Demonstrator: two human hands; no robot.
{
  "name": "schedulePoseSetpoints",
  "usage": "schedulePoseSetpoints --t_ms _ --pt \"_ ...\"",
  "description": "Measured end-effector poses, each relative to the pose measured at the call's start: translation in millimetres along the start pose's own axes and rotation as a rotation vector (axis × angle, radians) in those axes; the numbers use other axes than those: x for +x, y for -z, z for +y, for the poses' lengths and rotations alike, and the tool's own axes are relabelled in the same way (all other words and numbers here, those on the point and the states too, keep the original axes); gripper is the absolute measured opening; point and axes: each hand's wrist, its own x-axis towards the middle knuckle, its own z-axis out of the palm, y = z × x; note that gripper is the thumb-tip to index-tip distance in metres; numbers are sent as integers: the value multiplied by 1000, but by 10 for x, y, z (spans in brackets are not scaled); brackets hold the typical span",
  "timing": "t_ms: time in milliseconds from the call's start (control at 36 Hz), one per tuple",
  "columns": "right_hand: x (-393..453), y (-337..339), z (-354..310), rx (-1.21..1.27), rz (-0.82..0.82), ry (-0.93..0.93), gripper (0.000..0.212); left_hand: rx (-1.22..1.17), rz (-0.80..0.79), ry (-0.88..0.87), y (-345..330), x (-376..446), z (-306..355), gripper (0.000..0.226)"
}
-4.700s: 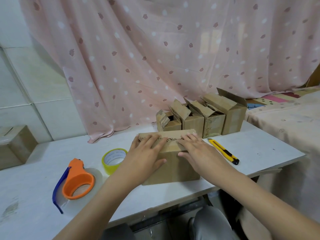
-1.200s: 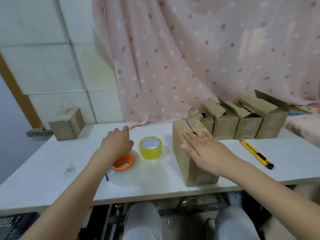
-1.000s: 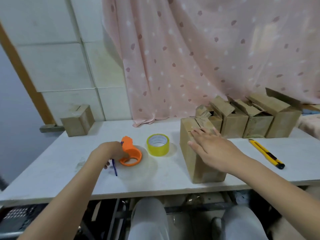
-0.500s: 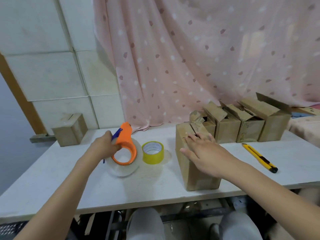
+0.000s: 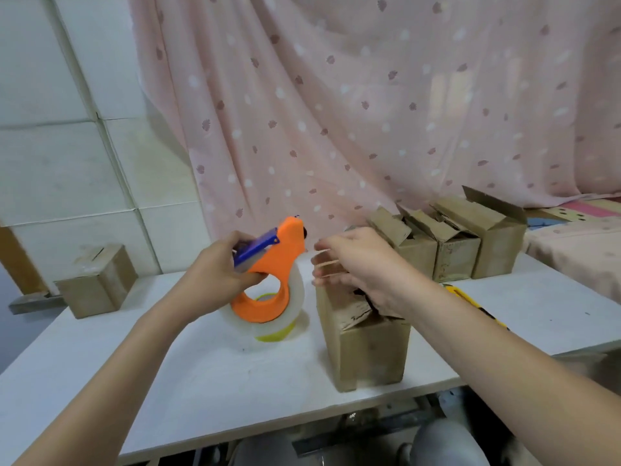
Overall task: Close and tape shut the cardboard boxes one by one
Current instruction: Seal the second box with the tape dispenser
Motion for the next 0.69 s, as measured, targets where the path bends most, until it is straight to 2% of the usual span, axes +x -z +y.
schedulePoseSetpoints --t_ms 167,306,500,694 --pt "98 88 -31 162 -53 -69 19 122 -12 -122 -130 24 99 55" --pt "120 170 -10 177 -69 -122 17 169 -45 -175 -175 52 120 56" --pt "136 287 -82 236 -83 -227 27 214 -39 -212 -189 115 159 56" --pt "256 310 -88 190 -72 -191 12 280 -24 -250 -153 179 227 57"
